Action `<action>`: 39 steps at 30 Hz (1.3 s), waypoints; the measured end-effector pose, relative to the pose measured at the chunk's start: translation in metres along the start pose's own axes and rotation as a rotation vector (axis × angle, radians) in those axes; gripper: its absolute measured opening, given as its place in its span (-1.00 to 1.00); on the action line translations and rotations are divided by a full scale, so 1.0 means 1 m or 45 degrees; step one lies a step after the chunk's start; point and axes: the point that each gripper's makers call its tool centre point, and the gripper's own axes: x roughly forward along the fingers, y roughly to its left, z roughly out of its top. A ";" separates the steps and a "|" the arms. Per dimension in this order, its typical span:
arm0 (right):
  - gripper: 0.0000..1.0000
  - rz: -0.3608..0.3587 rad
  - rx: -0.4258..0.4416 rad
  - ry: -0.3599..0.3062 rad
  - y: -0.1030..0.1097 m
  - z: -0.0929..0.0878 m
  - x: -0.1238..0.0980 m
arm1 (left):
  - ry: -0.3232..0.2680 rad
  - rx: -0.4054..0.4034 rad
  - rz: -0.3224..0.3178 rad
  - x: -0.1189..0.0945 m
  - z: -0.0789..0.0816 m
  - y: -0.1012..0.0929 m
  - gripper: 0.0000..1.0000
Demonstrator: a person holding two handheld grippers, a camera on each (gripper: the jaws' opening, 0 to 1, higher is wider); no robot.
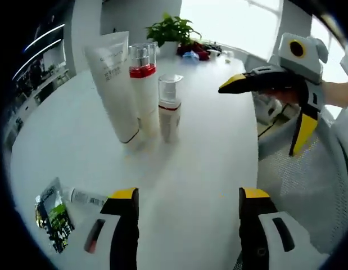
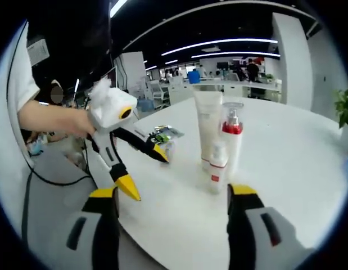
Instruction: Arrange the skincare products in the storage area until every visible bottle or jar stands upright without overlapping.
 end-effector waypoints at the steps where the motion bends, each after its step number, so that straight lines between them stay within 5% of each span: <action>1: 0.62 0.002 0.000 0.000 0.001 0.000 0.000 | -0.003 -0.010 0.005 -0.002 -0.002 -0.001 0.45; 39: 0.98 0.042 0.038 -0.007 0.029 0.005 -0.014 | -0.126 -0.437 0.333 -0.098 -0.064 -0.010 0.94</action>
